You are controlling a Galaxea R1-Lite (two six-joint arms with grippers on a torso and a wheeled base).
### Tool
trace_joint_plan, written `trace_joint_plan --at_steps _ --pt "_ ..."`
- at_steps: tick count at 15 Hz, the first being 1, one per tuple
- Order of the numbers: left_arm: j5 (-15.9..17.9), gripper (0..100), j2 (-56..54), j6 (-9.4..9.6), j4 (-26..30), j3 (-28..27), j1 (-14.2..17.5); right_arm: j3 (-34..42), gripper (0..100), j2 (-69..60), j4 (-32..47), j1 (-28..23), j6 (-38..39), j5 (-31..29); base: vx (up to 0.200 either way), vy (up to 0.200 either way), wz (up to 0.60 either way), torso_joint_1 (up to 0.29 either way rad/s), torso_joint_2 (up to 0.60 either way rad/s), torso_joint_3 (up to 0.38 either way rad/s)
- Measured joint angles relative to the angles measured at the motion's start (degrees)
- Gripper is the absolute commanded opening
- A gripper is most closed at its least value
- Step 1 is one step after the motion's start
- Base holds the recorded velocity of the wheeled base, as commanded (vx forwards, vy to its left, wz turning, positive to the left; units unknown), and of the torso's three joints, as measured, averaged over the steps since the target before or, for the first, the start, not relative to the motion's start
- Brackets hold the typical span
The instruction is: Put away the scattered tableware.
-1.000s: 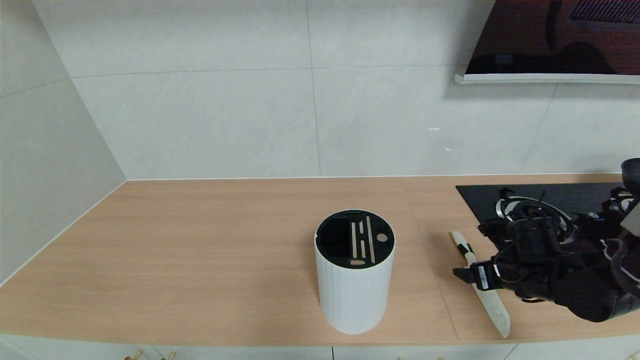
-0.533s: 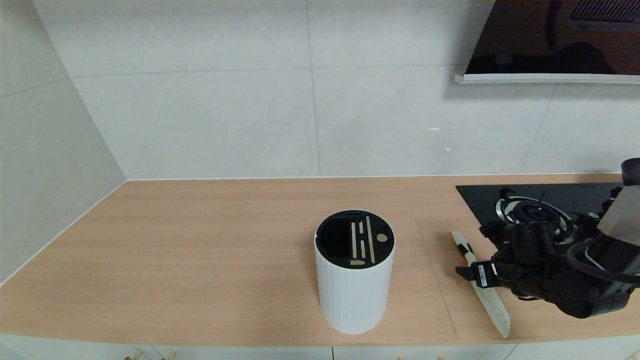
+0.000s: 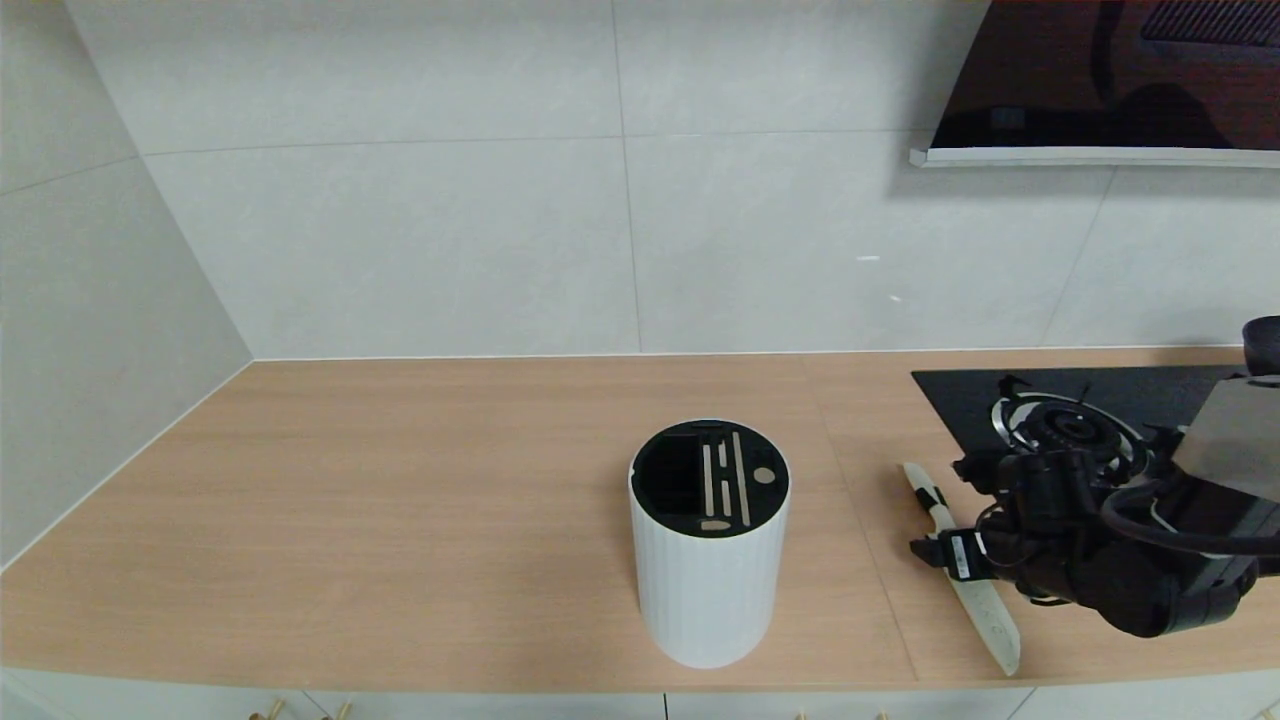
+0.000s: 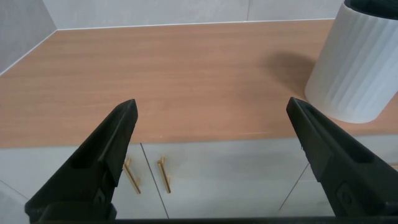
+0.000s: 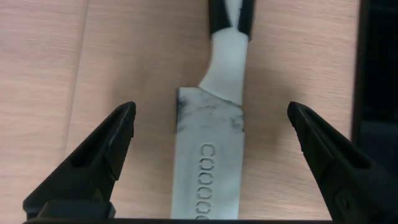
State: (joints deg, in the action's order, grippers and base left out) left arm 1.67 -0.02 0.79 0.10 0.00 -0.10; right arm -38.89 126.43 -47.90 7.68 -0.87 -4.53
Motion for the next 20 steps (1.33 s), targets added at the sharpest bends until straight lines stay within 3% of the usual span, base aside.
trace_joint_plan --at_steps 5,6,20 --pt "-0.01 100 0.0 0.0 0.0 0.0 0.0 -0.13 100 0.41 0.0 0.02 -0.02 -0.24 0.0 0.0 0.0 0.0 0.0 0.0" --pt "-0.01 100 0.0 -0.01 0.0 0.0 0.0 -0.13 0 0.45 0.02 0.02 -0.04 -0.24 0.0 0.0 0.0 0.0 0.0 0.0" --pt "-0.01 100 0.0 0.1 -0.05 0.0 0.02 0.13 0 -1.01 0.17 0.09 0.02 -0.28 0.0 0.0 0.0 0.0 0.0 0.0"
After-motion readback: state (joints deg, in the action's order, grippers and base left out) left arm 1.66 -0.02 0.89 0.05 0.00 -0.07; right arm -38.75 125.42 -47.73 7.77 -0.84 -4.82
